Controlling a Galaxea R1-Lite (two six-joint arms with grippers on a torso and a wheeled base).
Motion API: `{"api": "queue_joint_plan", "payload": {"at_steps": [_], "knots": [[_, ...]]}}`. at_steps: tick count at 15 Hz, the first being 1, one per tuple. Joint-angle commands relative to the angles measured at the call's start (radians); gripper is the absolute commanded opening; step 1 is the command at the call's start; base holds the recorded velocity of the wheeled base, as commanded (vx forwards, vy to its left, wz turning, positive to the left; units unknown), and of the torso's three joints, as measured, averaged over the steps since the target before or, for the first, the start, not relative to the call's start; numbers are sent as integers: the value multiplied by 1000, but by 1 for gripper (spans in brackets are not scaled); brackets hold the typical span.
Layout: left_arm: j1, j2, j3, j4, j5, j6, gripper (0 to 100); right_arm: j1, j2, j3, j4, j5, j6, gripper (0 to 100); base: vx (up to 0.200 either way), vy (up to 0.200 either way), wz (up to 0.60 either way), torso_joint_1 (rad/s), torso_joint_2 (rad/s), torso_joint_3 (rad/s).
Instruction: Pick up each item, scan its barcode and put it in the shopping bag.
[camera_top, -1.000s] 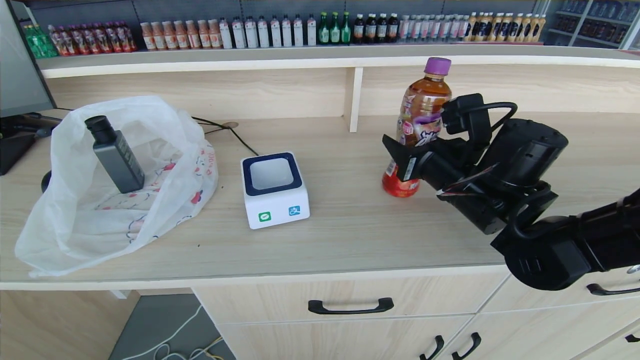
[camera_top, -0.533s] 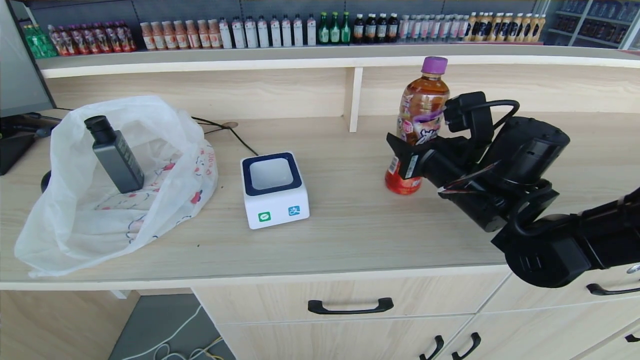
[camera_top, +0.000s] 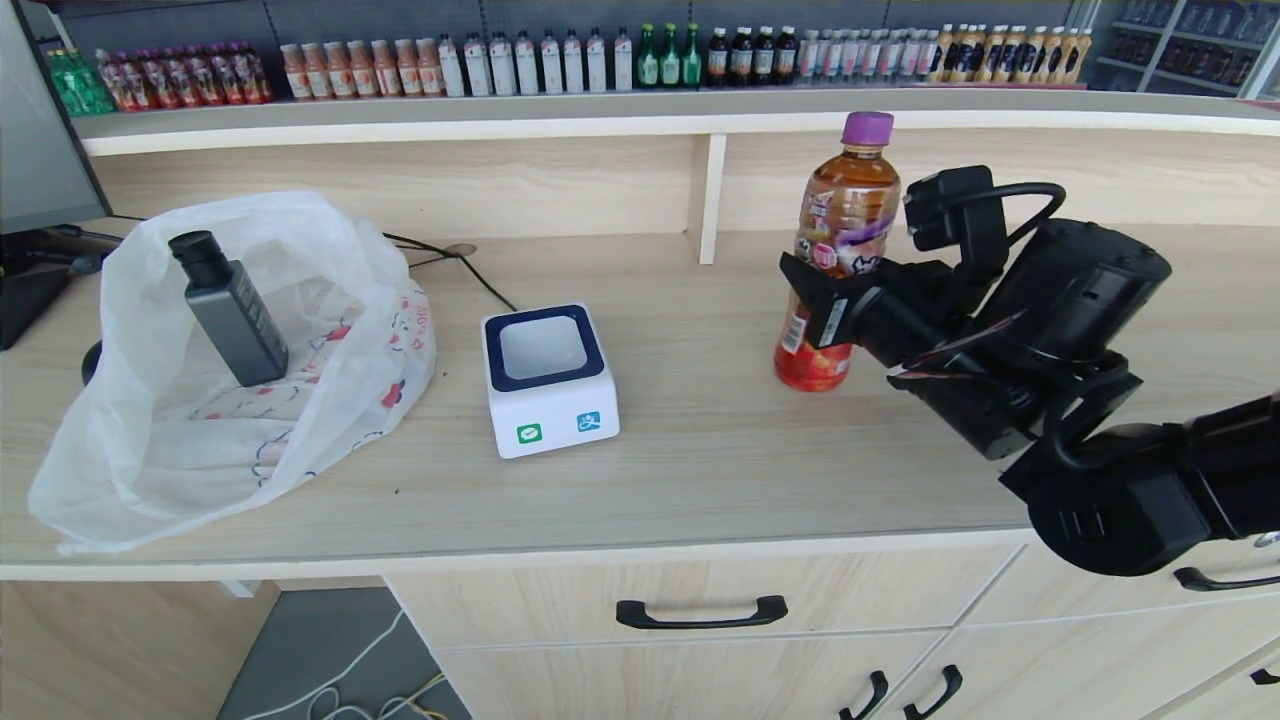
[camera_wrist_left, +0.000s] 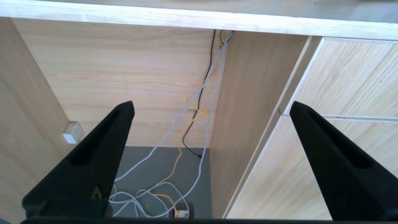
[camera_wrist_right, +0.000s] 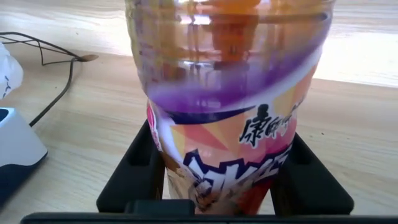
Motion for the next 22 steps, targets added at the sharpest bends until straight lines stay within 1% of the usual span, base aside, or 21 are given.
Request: {"api": "queue_joint_plan", "payload": {"at_steps": [1,2,6,9,13,15,17,22], "knots": [[0,0,0,0,0,0,100,5,-43,6,-3,-1,-1,0,0,0,0,0,0,0],[0,0,0,0,0,0,100,9,-61,13,-3,-3,-1,0,0,0,0,0,0,0],[0,0,0,0,0,0,100,28,-238,150,-3,-1,4,0,0,0,0,0,0,0],[0,0,0,0,0,0,100,60,-391,320,-3,2,12,0,0,0,0,0,0,0],[0,0,0,0,0,0,100,69,-575,547,-3,8,50,0,0,0,0,0,0,0],[0,0,0,0,0,0,100,95,-635,647,-3,9,97,0,0,0,0,0,0,0],[0,0,0,0,0,0,100,100,-656,676,-3,9,142,0,0,0,0,0,0,0],[0,0,0,0,0,0,100,123,-644,653,-3,35,254,0,0,0,0,0,0,0]]}}
